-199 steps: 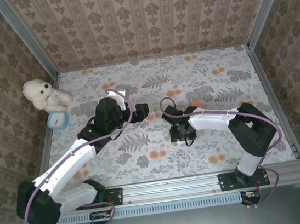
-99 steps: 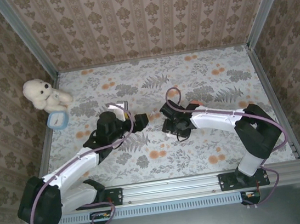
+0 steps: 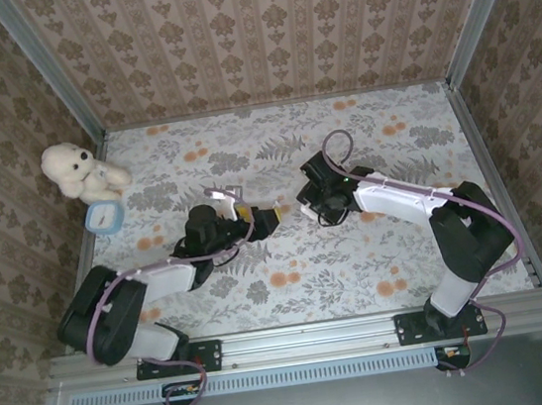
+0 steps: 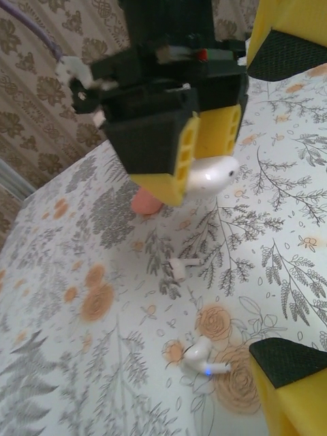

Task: Insert the wireless bluetooth earbuds into the charging case

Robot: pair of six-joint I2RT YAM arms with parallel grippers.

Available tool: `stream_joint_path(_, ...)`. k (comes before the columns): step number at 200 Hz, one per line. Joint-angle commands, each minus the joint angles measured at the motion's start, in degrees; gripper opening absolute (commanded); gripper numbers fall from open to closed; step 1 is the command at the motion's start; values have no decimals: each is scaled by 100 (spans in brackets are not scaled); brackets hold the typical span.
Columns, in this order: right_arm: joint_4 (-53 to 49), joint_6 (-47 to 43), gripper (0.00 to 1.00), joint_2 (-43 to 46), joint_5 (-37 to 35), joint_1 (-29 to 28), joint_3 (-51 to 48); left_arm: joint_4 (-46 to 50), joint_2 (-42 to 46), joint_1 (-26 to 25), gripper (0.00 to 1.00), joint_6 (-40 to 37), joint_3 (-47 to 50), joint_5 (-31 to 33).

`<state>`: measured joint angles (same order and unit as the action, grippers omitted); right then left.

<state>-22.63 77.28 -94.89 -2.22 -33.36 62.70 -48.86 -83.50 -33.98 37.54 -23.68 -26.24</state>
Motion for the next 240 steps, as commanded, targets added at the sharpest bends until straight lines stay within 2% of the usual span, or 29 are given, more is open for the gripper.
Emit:
stream_joint_path(1,222,400,56,-113,142,84,142,-1483,-551,-88,99,473,13,-378)
stream_joint_path(34,299,515,57,-131,194,137,216,-2525,-1544,-224,92,868,-203,-397)
stream_joint_path(66,372,577,56,-152,238,143,254,-2514,-1859,-530,87,674,-481,-159)
stream_joint_path(119,506,700,56,-135,334,144,173,-2528,-2301,-753,77,665,-891,77)
stream_joint_path(240,537,736,55,-15,394,137,156,-2541,-2772,-915,60,635,-1318,411)
